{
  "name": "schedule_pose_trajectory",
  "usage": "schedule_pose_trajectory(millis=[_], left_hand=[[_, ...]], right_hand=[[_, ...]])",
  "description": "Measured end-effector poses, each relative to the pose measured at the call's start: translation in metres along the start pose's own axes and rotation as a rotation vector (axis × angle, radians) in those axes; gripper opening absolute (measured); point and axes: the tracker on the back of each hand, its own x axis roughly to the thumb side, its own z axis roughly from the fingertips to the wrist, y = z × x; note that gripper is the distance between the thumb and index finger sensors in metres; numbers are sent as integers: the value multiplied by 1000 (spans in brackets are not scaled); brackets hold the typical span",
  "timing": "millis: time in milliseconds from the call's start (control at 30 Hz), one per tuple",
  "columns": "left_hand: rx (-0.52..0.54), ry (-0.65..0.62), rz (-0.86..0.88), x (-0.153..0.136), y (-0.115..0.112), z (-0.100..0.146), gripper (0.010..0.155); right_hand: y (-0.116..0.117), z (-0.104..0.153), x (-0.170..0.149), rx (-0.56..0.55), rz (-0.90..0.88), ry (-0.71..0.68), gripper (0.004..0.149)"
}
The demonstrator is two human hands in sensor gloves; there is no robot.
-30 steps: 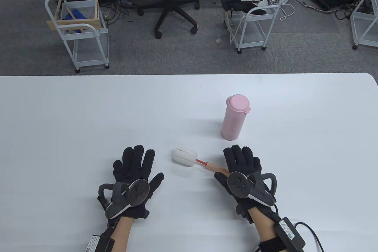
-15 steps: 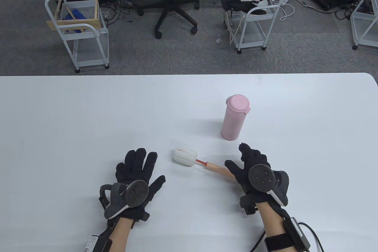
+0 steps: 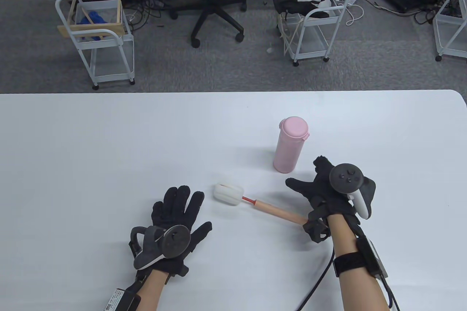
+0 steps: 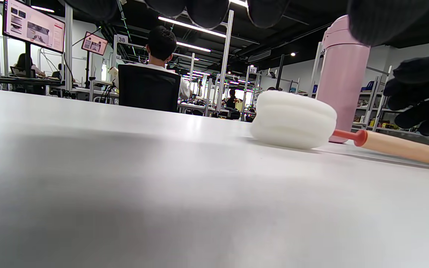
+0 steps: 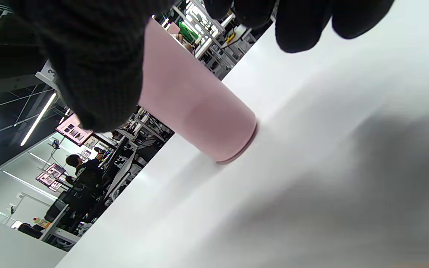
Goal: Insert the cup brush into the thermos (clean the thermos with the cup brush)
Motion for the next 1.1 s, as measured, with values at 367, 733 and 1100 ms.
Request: schedule_pose_trajectory(millis=[367, 733, 1100], left_hand=[[-3, 4, -1, -2, 1, 1, 78], [-9, 8, -10, -3, 2, 1, 78], [1, 12, 5, -4, 2, 1, 79]], right_hand=[[-4, -54, 19, 48, -46, -40, 103], [11, -74, 15, 41, -194, -100, 109], [-19, -30, 33, -21, -181, -262, 105]])
